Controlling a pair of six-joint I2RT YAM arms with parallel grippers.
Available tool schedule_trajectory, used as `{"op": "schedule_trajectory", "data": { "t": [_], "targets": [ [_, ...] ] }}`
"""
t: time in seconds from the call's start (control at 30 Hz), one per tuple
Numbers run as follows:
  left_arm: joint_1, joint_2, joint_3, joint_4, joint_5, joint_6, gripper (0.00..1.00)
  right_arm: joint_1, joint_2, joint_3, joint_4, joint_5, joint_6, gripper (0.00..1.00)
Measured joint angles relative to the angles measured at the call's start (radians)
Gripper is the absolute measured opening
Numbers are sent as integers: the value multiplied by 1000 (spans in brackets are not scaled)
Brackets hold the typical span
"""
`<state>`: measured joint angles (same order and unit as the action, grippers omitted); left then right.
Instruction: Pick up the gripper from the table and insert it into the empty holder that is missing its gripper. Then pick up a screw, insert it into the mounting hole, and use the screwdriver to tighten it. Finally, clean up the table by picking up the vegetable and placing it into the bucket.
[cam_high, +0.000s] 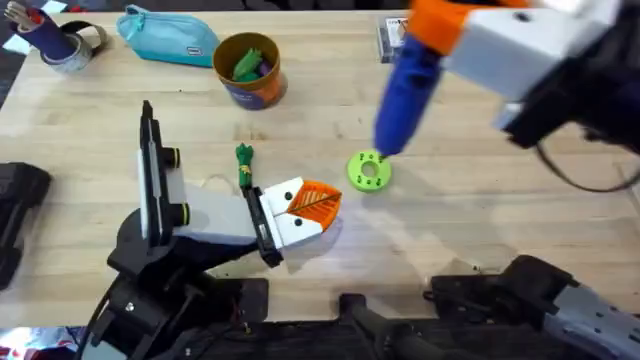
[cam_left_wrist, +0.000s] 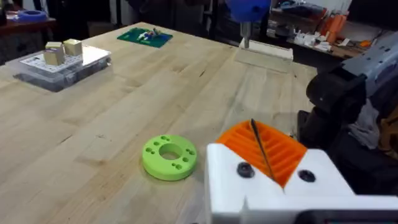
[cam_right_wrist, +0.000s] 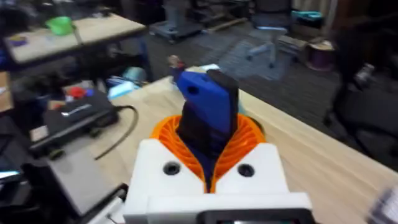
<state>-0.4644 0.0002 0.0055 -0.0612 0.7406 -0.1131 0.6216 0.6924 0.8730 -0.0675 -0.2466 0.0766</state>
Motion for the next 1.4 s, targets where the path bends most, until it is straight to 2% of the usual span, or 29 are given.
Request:
{"op": "schedule_trajectory", "data": {
  "t": [0.17,0.43,0.87,1.13,1.4],
  "targets": [
    [0,0,0,0,0,0,16,149,89,-1,129,26,-2,25],
    [0,0,0,0,0,0,16,260,212,-2,281,36,3,25],
    [0,0,0,0,0,0,16,352,243,-3,326,45,-31,25],
    [0,0,0,0,0,0,16,358,246,-98,519,47,-21,25],
    [0,0,0,0,0,0,16,359,246,-121,537,43,-13,25]
  ]
}}
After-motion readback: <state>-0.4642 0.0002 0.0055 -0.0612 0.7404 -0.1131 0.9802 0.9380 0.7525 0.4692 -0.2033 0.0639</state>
